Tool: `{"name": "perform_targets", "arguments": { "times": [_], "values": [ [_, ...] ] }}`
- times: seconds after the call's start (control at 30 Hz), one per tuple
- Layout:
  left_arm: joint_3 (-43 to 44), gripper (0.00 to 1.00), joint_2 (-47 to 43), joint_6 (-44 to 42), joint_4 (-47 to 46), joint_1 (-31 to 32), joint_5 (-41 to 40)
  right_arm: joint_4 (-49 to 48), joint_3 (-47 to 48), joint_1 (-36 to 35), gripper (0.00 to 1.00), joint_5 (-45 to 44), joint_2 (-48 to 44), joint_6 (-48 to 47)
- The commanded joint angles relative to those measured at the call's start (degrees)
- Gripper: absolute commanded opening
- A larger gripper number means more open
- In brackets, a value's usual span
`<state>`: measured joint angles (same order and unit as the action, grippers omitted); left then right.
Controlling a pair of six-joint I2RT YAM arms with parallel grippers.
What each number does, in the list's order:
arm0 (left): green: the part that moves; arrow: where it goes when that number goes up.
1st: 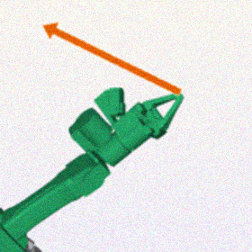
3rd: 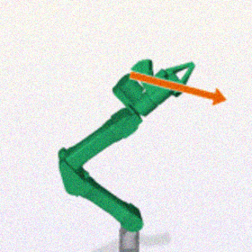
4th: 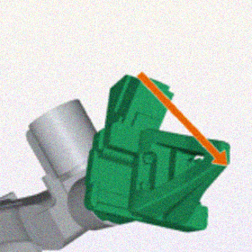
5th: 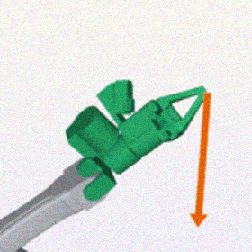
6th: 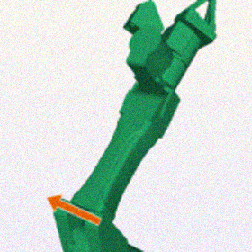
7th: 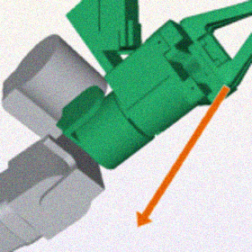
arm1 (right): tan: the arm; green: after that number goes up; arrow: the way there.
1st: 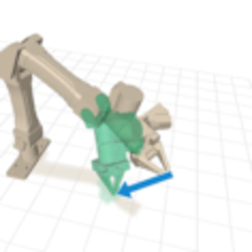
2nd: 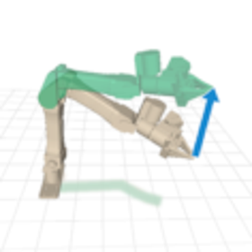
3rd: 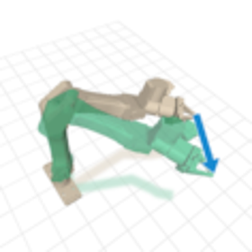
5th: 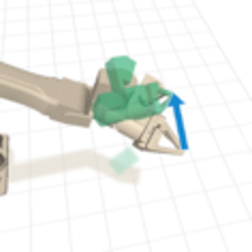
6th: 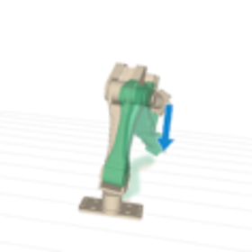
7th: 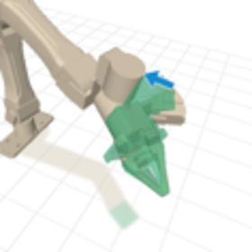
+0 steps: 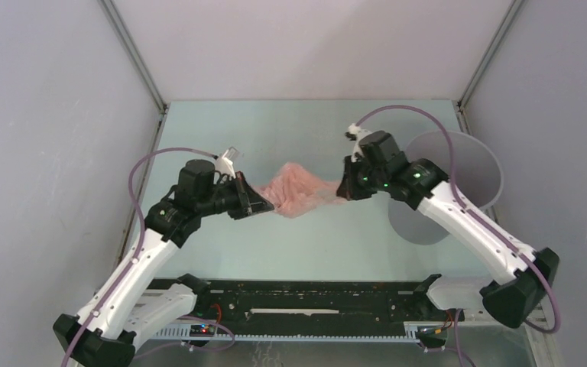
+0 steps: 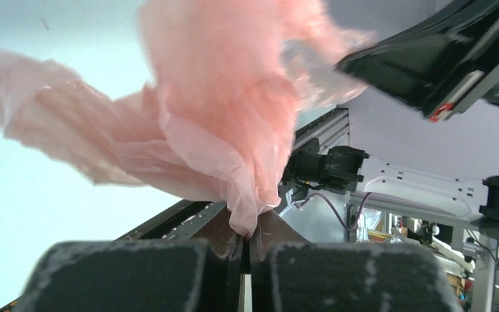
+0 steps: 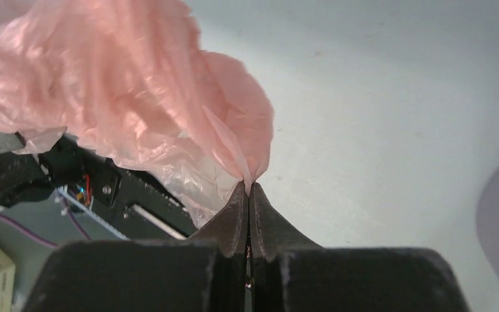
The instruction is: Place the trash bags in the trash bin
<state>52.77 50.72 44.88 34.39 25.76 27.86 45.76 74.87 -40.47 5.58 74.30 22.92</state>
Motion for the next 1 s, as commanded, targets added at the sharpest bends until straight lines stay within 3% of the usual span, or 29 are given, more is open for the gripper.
{"name": "perform_targets", "arguments": {
  "times": [0.0,0.37,0.47,0.67,0.77,0.87,0.97],
  "values": [
    [-3.9,0.00,-3.7,-1.2,-1.0,0.2,-5.6,-0.3,-1.6,6.8,0.00,-2.0,-9.0,-1.1],
    [-5.6,0.00,-6.2,-1.5,4.5,0.1,-17.6,-0.7,-2.1,21.1,0.00,7.4,-17.0,-4.8],
    [-5.0,0.00,-5.5,-1.0,4.3,0.1,-17.1,-1.1,-2.1,21.5,0.00,12.7,-16.7,-5.9],
    [-1.1,0.12,-2.6,-3.1,4.9,0.1,-16.3,-1.3,-2.1,19.1,0.00,19.8,-14.5,-5.4],
    [1.9,0.26,-0.6,-5.5,7.2,0.1,-16.3,-1.1,-2.1,18.3,0.00,20.5,-14.5,-3.6],
    [5.7,0.65,1.2,-8.0,10.8,0.1,-17.1,-0.9,-2.0,18.1,0.00,20.5,-14.1,1.0],
    [9.0,0.90,1.5,-9.8,12.7,0.1,-17.2,-0.2,-2.1,19.0,0.00,19.4,-13.2,11.0]
  ]
}}
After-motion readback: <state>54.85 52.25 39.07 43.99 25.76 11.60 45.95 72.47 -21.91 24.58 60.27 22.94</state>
